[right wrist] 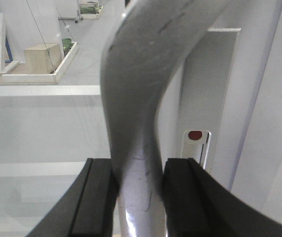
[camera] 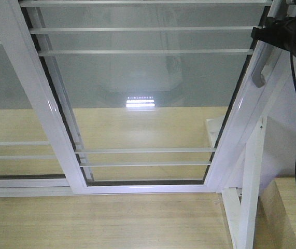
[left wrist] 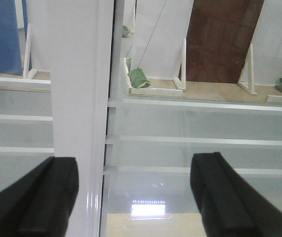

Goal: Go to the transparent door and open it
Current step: 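Slide the door toward the left arm with the right gripper, then release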

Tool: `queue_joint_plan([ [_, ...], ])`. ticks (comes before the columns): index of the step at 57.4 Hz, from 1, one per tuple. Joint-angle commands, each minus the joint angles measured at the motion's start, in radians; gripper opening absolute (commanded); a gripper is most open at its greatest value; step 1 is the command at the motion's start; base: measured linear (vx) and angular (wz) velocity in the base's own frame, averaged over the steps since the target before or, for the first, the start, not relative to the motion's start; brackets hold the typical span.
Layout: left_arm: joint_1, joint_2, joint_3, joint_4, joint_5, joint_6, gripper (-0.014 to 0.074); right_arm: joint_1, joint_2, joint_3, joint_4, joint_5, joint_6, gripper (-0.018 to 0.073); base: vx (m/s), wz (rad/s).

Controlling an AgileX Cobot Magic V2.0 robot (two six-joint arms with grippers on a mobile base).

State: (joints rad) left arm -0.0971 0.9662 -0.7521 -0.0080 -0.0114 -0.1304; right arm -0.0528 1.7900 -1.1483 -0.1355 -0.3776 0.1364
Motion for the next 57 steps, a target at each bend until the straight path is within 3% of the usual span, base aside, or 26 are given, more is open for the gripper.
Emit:
queue_joint_plan([
  [1,-0.003,-0.012,-0.039,-0.004,-0.086,0.001,0.0591,0.008,-0.057,-0.033,-0.004,-0.069,0.047,0.0064,0.00,0.00],
  [10,-0.003,-0.012,-0.039,-0.004,-0.086,0.001,0.0591,0.047,-0.057,-0.033,-0.006,-0.074,0.047,-0.0008,0.00,0.00],
  [57,-0.003,-0.012,-0.039,-0.004,-0.059,0.001,0.0591,0.267,-0.057,-0.033,-0.056,-0.084,0.054,-0.0005,0.00,0.00],
])
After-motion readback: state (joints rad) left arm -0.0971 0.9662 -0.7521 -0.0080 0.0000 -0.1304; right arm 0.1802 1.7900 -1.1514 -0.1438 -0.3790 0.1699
